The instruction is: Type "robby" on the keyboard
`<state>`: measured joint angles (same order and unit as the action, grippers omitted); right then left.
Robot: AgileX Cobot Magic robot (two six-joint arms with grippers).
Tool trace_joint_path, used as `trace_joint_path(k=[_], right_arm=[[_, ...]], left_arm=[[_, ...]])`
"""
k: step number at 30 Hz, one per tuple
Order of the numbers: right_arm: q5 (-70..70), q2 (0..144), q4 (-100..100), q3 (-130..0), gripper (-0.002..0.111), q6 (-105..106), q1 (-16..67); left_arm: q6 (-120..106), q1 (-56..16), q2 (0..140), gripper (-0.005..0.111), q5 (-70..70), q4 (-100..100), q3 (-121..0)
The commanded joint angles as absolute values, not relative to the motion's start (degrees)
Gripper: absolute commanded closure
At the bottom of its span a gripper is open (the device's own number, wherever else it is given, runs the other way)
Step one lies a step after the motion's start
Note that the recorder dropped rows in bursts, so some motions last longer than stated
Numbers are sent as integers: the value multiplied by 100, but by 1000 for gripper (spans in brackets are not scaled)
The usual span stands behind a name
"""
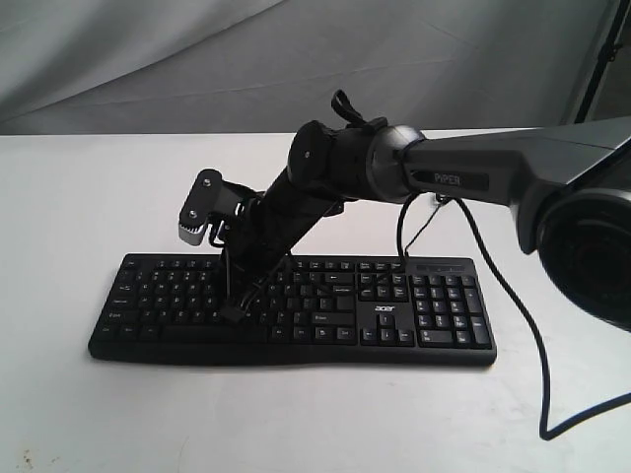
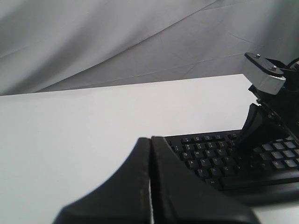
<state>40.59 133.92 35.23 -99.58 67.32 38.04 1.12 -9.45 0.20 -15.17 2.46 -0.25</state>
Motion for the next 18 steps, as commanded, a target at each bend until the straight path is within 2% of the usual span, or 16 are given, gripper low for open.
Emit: trace_joint_path(k=[1, 18], right_arm=[[4125, 13483, 3550, -9981, 108, 6712, 3778], [4466, 12115, 3055, -9981, 108, 6097, 3778]], left_arm=[[128, -982, 0, 107, -1486, 274, 0], [128, -982, 0, 107, -1486, 274, 0]])
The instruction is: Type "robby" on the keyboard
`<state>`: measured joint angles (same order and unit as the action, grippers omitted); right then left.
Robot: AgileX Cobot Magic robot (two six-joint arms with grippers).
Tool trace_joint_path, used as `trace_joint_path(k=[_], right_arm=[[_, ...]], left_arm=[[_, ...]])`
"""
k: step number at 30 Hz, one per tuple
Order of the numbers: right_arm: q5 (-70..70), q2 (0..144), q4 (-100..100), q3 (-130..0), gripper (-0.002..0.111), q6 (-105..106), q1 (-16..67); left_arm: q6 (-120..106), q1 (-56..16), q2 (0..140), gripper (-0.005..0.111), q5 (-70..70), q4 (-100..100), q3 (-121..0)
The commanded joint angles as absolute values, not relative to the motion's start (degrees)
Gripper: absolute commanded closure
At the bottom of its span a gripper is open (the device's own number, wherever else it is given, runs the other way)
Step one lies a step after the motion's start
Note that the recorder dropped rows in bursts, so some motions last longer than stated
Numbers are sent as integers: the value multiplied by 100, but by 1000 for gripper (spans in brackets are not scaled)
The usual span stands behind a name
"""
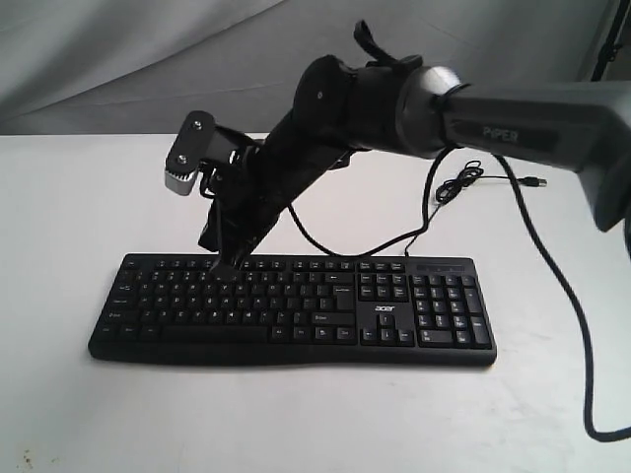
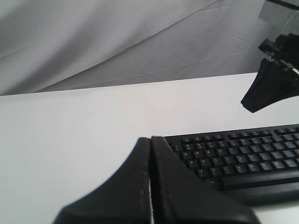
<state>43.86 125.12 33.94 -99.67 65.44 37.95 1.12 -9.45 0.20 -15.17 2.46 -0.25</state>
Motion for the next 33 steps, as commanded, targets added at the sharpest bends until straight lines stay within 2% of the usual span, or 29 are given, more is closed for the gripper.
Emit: trace_joint_path(k=[1, 6, 9, 21, 26, 33], right_arm=[[4466, 11855, 2865, -9981, 108, 5876, 3778], [4412, 11112, 2685, -9752, 108, 5587, 3840], [3879, 10391, 2685, -9184, 108, 5560, 3952], [-88, 7299, 2904, -5784, 108, 5486, 4807], [-226, 6465, 2948, -5206, 108, 5459, 4797], [-259, 5668, 2948, -5177, 108, 5459, 4797]], left_arm=[[128, -982, 0, 107, -1486, 274, 0], [128, -982, 0, 107, -1486, 274, 0], [128, -982, 0, 107, -1486, 274, 0], [128, -982, 0, 107, -1486, 274, 0], [128, -982, 0, 107, -1486, 274, 0], [128, -982, 0, 107, -1486, 274, 0]])
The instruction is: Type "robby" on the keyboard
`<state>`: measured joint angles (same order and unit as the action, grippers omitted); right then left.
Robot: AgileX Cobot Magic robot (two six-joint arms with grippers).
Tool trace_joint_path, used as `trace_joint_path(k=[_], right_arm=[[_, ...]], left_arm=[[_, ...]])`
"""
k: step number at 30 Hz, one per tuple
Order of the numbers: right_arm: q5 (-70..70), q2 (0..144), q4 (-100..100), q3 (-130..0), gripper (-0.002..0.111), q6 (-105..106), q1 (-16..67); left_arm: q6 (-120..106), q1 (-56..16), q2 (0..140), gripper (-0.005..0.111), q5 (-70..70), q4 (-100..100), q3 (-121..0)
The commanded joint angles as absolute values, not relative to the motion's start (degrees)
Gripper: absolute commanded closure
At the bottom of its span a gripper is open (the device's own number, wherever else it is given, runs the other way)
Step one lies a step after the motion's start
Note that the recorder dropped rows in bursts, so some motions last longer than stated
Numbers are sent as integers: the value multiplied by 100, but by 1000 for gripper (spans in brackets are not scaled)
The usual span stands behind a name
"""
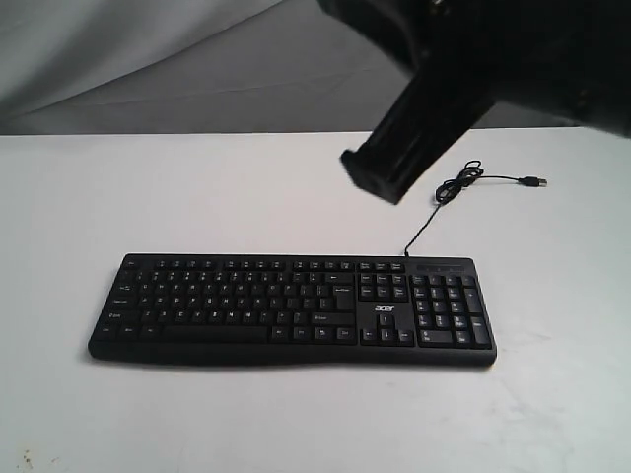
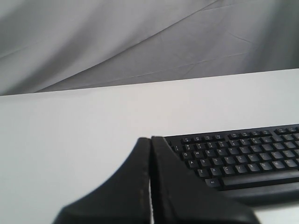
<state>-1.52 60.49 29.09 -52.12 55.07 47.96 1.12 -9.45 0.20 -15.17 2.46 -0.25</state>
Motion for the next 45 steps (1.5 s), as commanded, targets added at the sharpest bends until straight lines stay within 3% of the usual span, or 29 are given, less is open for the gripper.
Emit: trace_joint_path(k=[1, 14, 21, 32, 40, 45], right_arm=[[-272, 5550, 2948, -5177, 108, 5459, 4797], [-756, 4530, 3901, -4992, 108, 4624, 4664], [-483, 3994, 3938, -3487, 108, 2540, 2519], [-530, 1970, 3853, -1192, 108, 2479, -27], [0, 771, 3637, -386, 108, 2367, -335], [245, 304, 3688, -252, 108, 1216, -335]], left_arm=[[128, -982, 0, 107, -1486, 274, 0], [128, -982, 0, 107, -1486, 274, 0], [128, -982, 0, 107, -1486, 274, 0], [128, -982, 0, 107, -1486, 274, 0], [128, -982, 0, 107, -1486, 274, 0], [128, -982, 0, 107, -1486, 274, 0]])
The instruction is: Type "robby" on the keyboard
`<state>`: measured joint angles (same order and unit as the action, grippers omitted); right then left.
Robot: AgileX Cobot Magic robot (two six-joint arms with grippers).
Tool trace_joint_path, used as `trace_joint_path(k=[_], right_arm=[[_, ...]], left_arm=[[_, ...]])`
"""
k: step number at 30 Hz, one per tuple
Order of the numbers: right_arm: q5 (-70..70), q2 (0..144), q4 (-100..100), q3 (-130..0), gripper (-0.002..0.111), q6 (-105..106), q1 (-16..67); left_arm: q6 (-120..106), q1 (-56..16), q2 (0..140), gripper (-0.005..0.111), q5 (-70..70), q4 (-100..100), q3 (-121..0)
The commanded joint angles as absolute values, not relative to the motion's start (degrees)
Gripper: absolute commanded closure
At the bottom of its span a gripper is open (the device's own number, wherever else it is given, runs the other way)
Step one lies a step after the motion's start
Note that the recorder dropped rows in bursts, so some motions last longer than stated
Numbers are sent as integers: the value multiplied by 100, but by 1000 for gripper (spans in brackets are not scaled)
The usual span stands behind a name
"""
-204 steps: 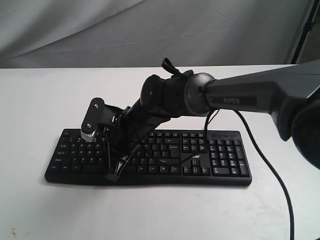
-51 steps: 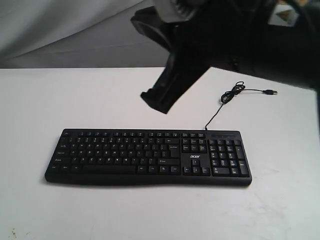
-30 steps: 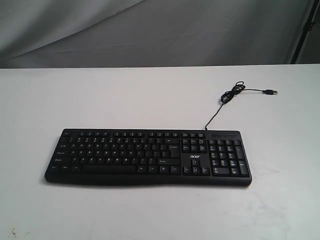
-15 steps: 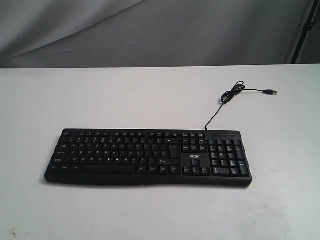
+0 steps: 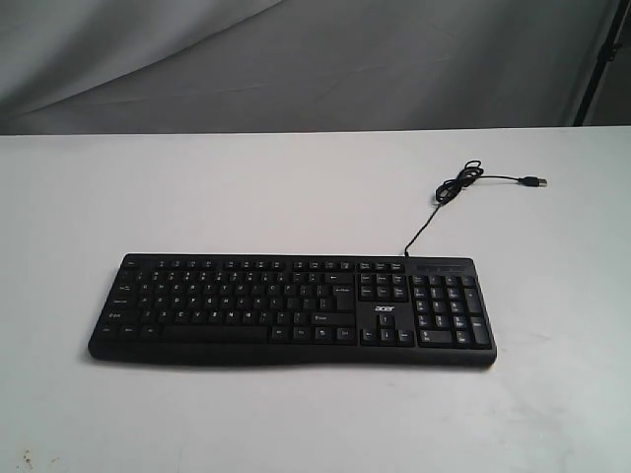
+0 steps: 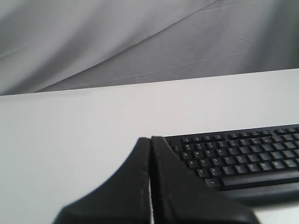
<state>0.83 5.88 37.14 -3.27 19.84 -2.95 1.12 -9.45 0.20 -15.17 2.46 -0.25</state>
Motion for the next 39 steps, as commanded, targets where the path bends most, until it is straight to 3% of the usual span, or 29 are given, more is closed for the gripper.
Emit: trace_joint_path(k=[1, 8, 27, 39], right_arm=[[245, 277, 3775, -252, 108, 1102, -335], [-756, 177, 4580, -252, 108, 874, -112], [1570, 0, 267, -118, 108, 0, -56], [1954, 0, 126, 0, 108, -242, -56]], left_arm=[[128, -982, 0, 107, -1486, 274, 0], [128, -982, 0, 107, -1486, 274, 0], [128, -982, 0, 107, -1486, 274, 0], [128, -982, 0, 107, -1486, 274, 0]])
